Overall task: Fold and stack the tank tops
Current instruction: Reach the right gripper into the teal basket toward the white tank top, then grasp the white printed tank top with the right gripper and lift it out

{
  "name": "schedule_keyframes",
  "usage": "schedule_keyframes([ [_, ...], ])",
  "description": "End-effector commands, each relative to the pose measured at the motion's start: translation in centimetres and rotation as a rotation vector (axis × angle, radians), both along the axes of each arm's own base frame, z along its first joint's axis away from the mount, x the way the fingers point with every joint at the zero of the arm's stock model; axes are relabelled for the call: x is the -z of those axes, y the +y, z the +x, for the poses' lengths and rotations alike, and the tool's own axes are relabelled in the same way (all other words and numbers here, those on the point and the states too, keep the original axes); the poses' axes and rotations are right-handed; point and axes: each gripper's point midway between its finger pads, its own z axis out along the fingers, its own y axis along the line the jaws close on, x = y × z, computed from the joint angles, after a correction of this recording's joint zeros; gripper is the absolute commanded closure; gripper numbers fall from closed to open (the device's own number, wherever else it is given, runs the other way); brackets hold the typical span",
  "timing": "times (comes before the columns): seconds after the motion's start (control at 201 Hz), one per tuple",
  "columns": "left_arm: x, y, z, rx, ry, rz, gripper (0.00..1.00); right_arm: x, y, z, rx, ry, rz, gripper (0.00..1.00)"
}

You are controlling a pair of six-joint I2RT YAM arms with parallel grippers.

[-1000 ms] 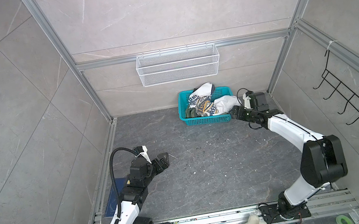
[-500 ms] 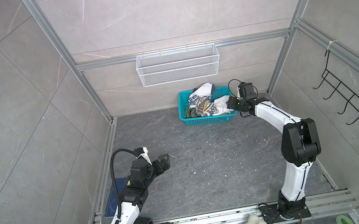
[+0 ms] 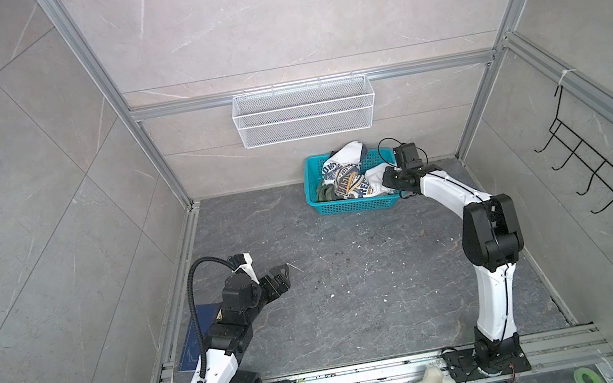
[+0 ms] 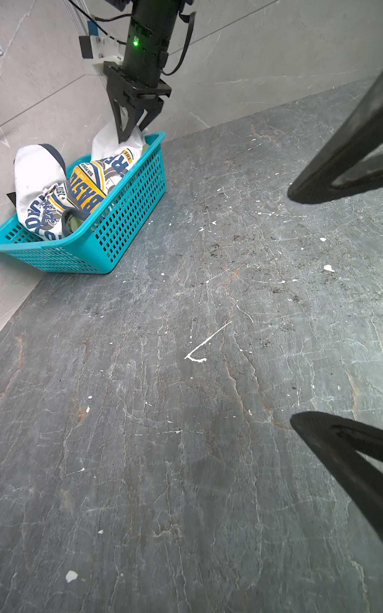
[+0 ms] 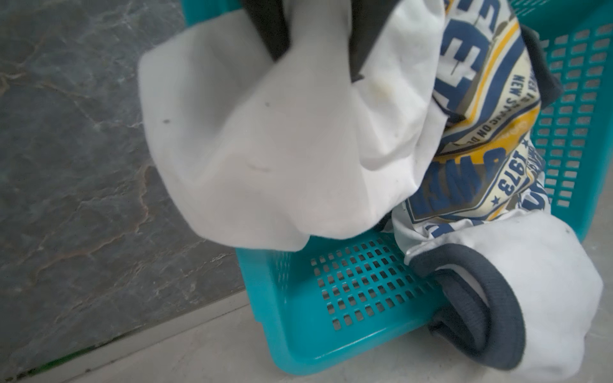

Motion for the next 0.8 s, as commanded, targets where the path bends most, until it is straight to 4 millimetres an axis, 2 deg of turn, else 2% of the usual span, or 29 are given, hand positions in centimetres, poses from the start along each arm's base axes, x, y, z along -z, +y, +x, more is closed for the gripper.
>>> schedule_keyframes([
  [0.0, -0.3, -0.2, 0.0, 0.005, -0.012, -0.008, 0.0, -2.0, 3.2, -0.3, -0.05, -0.042, -0.019, 0.84],
  [0.08, -0.3, -0.2, 0.0, 0.004, -0.012, -0.012, 0.0, -3.8, 4.5, -1.0, -0.052, -0.084, -0.041, 0.92],
  [0.214, 0.0, -0.3, -0.1, 0.007, -0.006, -0.02, 0.0, -7.9, 6.1, -1.7, -0.044, -0.178, -0.096, 1.0],
  [0.348, 0.3, -0.3, -0.4, 0.014, 0.004, -0.018, 0.0, -12.4, 7.3, -2.6, -0.051, -0.262, -0.13, 1.0],
  [0.543, 0.7, -0.3, -0.8, 0.013, 0.016, -0.027, 0.0, -20.2, 8.4, -4.7, -0.079, -0.392, -0.141, 1.0],
  [0.791, 0.5, -0.5, -0.7, 0.02, 0.01, -0.045, 0.0, -31.7, 10.9, -8.6, -0.172, -0.584, -0.137, 1.0],
])
